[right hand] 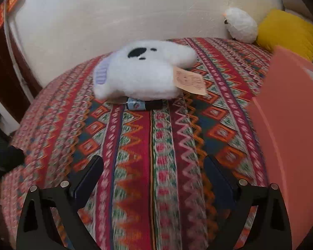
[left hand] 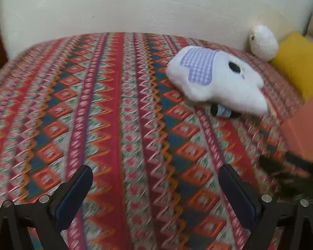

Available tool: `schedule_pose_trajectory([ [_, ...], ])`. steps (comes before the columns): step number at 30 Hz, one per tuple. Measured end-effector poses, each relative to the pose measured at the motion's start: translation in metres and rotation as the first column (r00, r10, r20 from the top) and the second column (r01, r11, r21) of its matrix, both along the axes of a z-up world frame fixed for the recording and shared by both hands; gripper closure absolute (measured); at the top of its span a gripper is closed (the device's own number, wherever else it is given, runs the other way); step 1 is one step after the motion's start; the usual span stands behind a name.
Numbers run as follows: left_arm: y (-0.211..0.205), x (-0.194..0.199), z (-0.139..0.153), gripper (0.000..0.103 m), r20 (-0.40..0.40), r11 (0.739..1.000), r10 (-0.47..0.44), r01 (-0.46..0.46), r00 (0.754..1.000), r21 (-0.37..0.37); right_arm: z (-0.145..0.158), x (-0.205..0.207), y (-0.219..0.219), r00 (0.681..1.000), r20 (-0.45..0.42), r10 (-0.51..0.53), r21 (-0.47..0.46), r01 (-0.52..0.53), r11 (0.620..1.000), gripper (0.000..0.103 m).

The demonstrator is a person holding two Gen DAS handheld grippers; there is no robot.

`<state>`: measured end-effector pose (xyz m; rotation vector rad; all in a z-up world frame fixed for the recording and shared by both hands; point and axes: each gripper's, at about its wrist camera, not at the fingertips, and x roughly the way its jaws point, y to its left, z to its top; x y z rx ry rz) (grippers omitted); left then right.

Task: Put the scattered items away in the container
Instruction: 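Grasp the small dark bottle with the right tool while the left tool grasps the white plush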

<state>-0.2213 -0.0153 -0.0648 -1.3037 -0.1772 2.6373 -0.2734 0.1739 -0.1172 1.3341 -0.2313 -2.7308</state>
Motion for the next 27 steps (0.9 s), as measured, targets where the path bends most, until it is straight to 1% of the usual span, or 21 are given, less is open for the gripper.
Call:
schedule_pose_trajectory([
  [2, 0.003, -0.017, -0.001, 0.003, 0.006, 1.0, -0.006, 0.005, 1.0, 0.024, -0.005, -0.016, -0.003, 1.0, -0.009, -0.004, -0.009, 0.004, 1.0, 0.005],
  [4, 0.011, -0.032, 0.001, 0.003, -0.003, 1.0, -0.009, 0.009, 1.0, 0.011, -0.009, -0.032, -0.008, 1.0, -0.026, -0.008, -0.015, 0.008, 1.0, 0.005],
  [8, 0.026, -0.051, 0.004, 0.003, -0.063, 0.999, 0.004, -0.007, 0.998, -0.048, -0.017, -0.058, -0.022, 0.998, -0.052, -0.027, -0.006, 0.027, 1.0, 0.005],
  [10, 0.031, -0.057, 0.005, 0.003, -0.083, 0.998, 0.007, -0.013, 0.997, -0.064, -0.025, -0.072, -0.024, 0.998, -0.047, -0.04, -0.002, 0.04, 0.999, 0.005],
  [13, 0.038, -0.062, 0.006, 0.003, -0.104, 0.996, -0.005, -0.005, 0.995, -0.093, -0.033, -0.09, -0.02, 0.998, -0.03, -0.063, -0.044, 0.061, 0.997, 0.004],
  [14, 0.041, -0.063, 0.006, 0.003, -0.111, 0.995, -0.011, -0.001, 0.994, -0.105, -0.034, -0.094, -0.019, 0.997, -0.034, -0.07, -0.058, 0.068, 0.996, 0.006],
  [16, 0.042, -0.065, 0.008, 0.003, -0.119, 0.993, -0.019, 0.005, 0.993, -0.115, -0.032, -0.099, -0.014, 0.997, -0.038, -0.061, -0.07, 0.058, 0.996, 0.037],
  [18, 0.044, -0.066, 0.009, 0.003, -0.115, 0.993, -0.025, 0.012, 0.993, -0.116, -0.032, -0.096, -0.011, 0.998, -0.034, -0.052, -0.072, 0.049, 0.996, 0.038],
  [21, 0.045, -0.068, 0.008, 0.003, -0.103, 0.995, -0.028, 0.018, 0.994, -0.097, -0.031, -0.083, -0.003, 0.998, -0.018, -0.061, -0.073, 0.059, 0.996, 0.038],
  [24, 0.049, -0.07, 0.006, 0.003, -0.066, 0.999, -0.016, 0.014, 0.998, -0.044, -0.029, -0.066, 0.011, 0.997, 0.031, -0.074, -0.095, 0.077, 0.993, 0.038],
  [25, 0.051, -0.072, 0.004, 0.003, -0.039, 1.0, -0.01, 0.009, 0.999, -0.019, -0.026, -0.057, 0.016, 0.996, 0.055, -0.07, -0.109, 0.075, 0.991, 0.038],
  [27, 0.054, -0.076, -0.006, 0.003, 0.029, 0.996, 0.007, -0.01, 1.0, 0.084, -0.019, -0.036, 0.024, 0.994, 0.08, -0.069, -0.119, 0.078, 0.99, 0.038],
])
